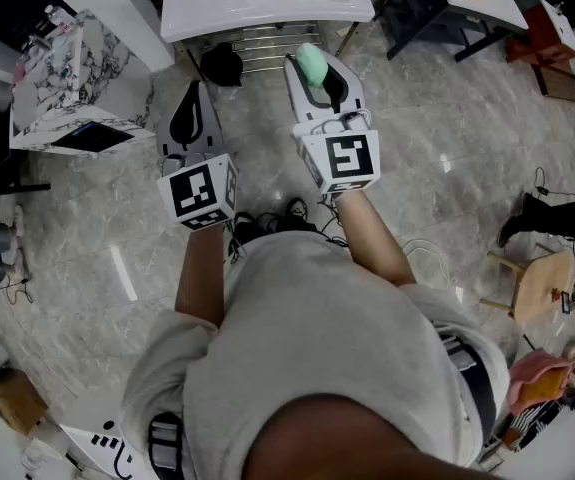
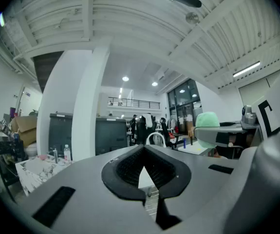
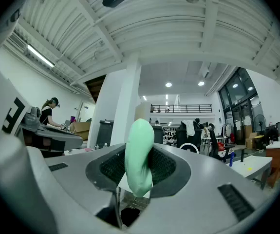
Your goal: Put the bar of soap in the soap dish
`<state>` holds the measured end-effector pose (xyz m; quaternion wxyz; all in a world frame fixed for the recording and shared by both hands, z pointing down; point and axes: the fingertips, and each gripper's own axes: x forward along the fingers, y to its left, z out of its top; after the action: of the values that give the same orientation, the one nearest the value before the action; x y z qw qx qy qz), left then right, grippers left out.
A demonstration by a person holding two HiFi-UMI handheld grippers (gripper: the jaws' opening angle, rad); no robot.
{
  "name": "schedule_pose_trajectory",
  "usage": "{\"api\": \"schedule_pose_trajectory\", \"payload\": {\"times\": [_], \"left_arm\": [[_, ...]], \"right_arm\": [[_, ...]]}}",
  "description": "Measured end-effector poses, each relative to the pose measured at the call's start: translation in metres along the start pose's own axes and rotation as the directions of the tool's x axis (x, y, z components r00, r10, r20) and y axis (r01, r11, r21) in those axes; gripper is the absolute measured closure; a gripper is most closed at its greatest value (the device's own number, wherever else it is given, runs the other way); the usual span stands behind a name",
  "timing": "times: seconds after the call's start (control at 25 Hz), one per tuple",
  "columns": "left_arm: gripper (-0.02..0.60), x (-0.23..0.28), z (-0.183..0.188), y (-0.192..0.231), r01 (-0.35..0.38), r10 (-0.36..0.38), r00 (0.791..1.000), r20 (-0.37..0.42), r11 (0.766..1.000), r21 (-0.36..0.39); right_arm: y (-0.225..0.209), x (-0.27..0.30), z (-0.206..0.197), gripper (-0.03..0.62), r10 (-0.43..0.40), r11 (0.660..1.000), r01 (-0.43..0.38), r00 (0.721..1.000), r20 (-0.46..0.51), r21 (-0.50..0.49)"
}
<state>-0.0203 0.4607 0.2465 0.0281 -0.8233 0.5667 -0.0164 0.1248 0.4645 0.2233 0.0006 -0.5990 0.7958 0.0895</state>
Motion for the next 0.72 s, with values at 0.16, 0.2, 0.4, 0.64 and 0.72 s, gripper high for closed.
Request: {"api": "schedule_pose_trajectory", "payload": {"times": [0.16,0.2,0.4,0.64,0.72], "left_arm": [[0.565,-0.003,-0.001,0.005,0.011,-0.011,1.0,-0.001,1.0,-0.005],[0.565,-0.004,-0.001,0.006,0.017,-0.017,1.0,0.001,1.0,-0.007],[0.565,-0.01,-0.002,0.014,0.041,-0.041,0.999,0.007,0.999,-0.016],[0.565,-0.022,-0.009,0.041,0.061,-0.061,0.998,0.001,0.998,-0.029],[0.565,-0.027,-0.01,0.05,0.071,-0.071,0.997,0.002,0.997,-0.03]], "right_arm": [[0.01,0.002,-0.007,0.48,0.015,1.0,-0.015,1.0,-0.006,0.008],[0.012,0.002,-0.007,0.48,0.016,1.0,-0.016,1.0,-0.006,0.009],[0.024,0.004,-0.005,0.48,0.02,1.0,-0.02,1.0,-0.009,0.017],[0.053,0.01,-0.007,0.482,0.012,1.0,-0.012,0.999,-0.042,0.005],[0.064,0.01,-0.008,0.482,0.007,1.0,-0.007,0.999,-0.052,0.003]]}}
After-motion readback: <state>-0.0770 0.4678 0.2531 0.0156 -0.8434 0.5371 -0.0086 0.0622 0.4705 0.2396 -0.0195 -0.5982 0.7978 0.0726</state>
